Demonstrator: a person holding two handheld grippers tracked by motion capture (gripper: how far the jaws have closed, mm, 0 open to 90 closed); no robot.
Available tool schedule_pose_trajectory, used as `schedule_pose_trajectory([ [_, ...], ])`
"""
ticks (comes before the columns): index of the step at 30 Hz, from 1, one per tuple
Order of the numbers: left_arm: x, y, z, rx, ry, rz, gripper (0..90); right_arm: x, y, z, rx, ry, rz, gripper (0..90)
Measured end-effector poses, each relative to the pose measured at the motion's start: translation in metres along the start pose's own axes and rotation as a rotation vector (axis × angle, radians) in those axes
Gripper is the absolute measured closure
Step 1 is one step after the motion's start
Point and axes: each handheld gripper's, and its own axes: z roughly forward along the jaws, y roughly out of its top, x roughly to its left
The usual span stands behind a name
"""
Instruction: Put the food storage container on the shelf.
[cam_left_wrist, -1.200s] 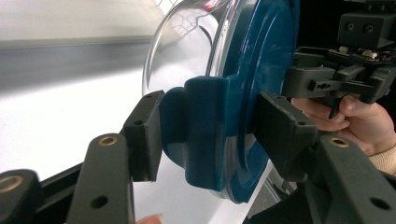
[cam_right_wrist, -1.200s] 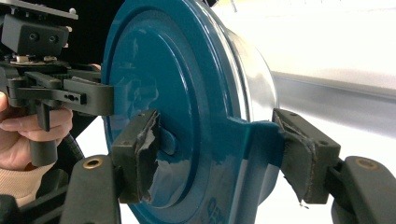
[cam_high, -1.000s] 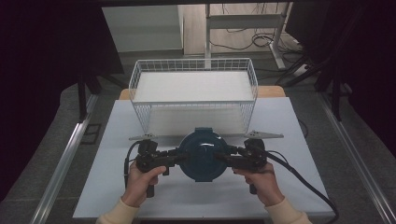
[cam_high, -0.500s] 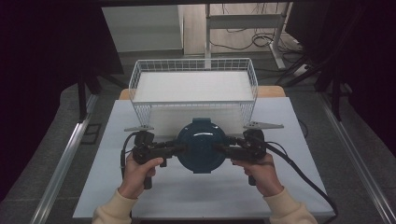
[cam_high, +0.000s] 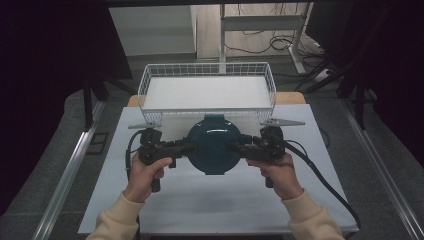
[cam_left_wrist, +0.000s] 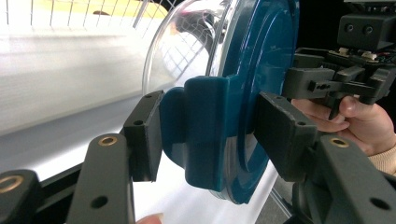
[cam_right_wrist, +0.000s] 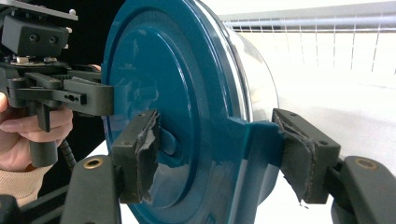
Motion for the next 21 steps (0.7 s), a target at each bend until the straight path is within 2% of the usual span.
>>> schedule_pose_trajectory([
  [11,0.001,0.022,-0.008,-0.017,0.01,0.02,43.9,0.002,0.024,0.006,-0.004,0.007,-0.013,34.3],
  [21,0.004,0.048,-0.011,-0.028,0.014,0.019,43.8,-0.001,0.052,0.011,0.0,0.009,-0.021,34.3],
])
